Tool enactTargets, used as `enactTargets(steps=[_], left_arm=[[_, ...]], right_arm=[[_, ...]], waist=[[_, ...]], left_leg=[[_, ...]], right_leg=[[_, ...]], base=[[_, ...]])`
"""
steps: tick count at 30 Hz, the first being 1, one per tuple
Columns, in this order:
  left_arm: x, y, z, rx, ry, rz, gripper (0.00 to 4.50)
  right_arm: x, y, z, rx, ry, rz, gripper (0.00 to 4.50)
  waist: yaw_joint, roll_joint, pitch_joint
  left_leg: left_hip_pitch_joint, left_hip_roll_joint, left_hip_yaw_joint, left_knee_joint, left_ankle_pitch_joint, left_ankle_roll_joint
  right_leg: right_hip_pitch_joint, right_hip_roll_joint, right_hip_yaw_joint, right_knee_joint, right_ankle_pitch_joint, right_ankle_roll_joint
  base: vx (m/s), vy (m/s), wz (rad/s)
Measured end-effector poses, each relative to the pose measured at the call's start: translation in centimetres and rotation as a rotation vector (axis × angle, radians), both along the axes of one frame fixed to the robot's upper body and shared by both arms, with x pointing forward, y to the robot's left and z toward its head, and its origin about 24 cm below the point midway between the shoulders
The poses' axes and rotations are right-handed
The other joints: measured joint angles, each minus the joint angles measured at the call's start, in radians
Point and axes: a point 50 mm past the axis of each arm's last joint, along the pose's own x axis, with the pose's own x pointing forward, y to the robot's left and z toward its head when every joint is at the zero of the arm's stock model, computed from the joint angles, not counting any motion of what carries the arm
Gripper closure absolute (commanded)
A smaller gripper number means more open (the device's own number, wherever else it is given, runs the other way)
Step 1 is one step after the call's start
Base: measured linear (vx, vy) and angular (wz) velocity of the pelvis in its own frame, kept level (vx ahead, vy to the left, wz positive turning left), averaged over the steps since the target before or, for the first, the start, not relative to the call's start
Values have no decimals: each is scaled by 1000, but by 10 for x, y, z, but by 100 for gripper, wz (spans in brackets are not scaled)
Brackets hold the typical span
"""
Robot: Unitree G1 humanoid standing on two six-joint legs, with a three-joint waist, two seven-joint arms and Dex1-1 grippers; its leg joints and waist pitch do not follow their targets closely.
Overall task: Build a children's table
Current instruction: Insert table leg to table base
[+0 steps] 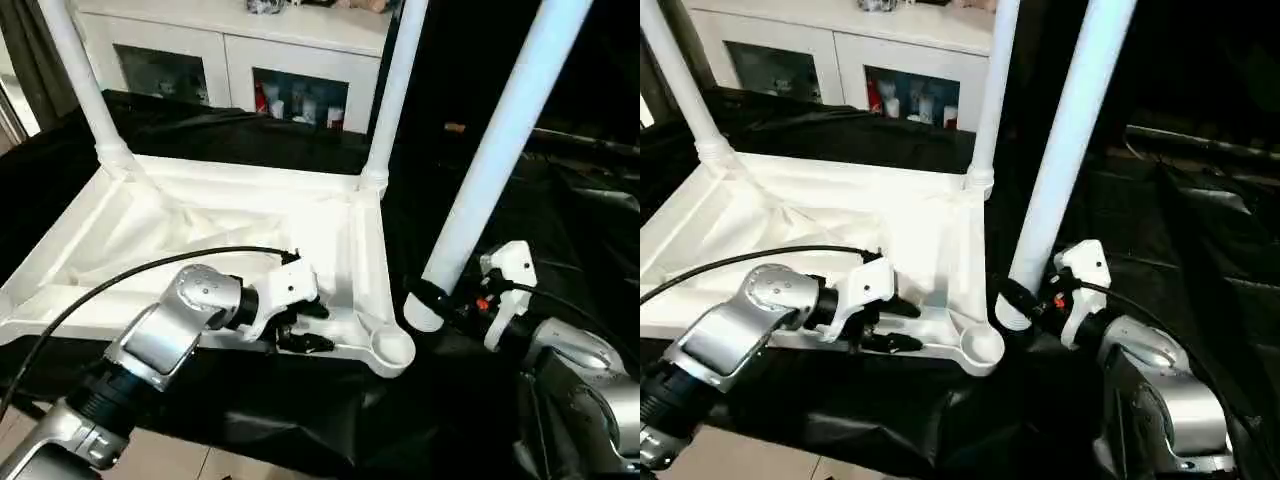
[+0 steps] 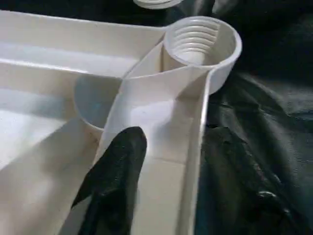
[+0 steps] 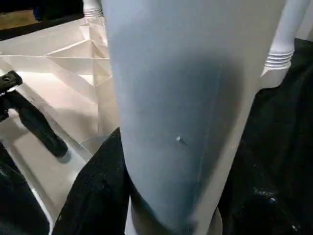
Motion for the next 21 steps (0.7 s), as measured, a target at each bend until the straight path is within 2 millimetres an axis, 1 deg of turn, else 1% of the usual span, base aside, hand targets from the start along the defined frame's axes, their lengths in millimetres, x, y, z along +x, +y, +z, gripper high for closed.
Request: enactTargets(steps=[1,4,5,7,8,10,11,12,13,14,17,19,21], left_arm=[[-2,-1,0,-3,4,-4,245],[-5,-5,1,-7,10,-24,287],[-5,-6,0,-8,12,-27,287],[-6,-6,0,-4,13,-30,305],[-6,-7,-2,6,9,-36,322],[-6,-8,-4,19,7,-44,322],[-7,-8,-6,31,7,-48,331],[-7,-8,-8,43,8,-55,331],[-8,-9,-10,52,8,-62,341],[-8,-9,-12,63,14,-65,363],[-8,-8,-14,73,14,-63,375],[-7,-8,-14,74,13,-63,398],[-7,-7,-13,76,10,-62,412]], right_arm=[[0,0,0,0,0,0,259],[0,0,0,0,0,0,259],[0,0,0,0,0,0,259],[0,0,0,0,0,0,259],[0,0,0,0,1,0,259],[0,1,0,-1,2,1,259],[0,1,-1,-1,2,2,259],[0,1,-1,-1,2,3,259],[0,1,-1,-2,2,3,259],[0,1,-1,-2,3,3,259],[0,1,-1,-2,3,3,259],[0,1,-1,-2,3,3,259],[0,1,-1,-2,4,3,259]], waist=[[1,0,0],[4,0,0],[5,0,0],[6,0,0],[7,0,0],[7,0,0],[7,1,0],[7,1,0],[8,1,0],[8,1,0],[8,1,1],[7,2,1],[7,2,1]], left_leg=[[0,1,1,0,0,0],[-1,2,1,0,0,0],[-1,2,2,0,0,-1],[-1,3,2,0,0,-1],[-1,3,2,0,0,-1],[-2,3,2,0,0,-1],[-2,3,2,0,1,-1],[-2,3,2,0,1,-1],[-2,3,2,0,1,-1],[-2,3,2,0,0,-1],[-2,4,2,0,0,-1],[-2,4,2,0,0,-1],[-2,5,2,0,1,-1]], right_leg=[[0,0,0,0,0,0],[0,0,0,0,0,0],[0,0,-1,0,0,0],[0,0,-1,0,0,0],[0,0,-2,0,0,0],[0,0,-2,0,0,0],[0,0,-2,-1,0,0],[0,0,-2,-1,0,0],[0,0,-2,-1,0,0],[0,0,-2,-1,0,0],[0,0,-3,-1,-1,0],[1,0,-4,-1,-1,0],[1,0,-5,-1,-1,0]], base=[[0,0,0],[0,0,0],[0,0,0],[0,0,0],[0,0,0],[0,0,0],[0,0,0],[0,0,0],[0,0,0],[0,0,0],[0,0,0],[0,0,0],[0,0,0]])
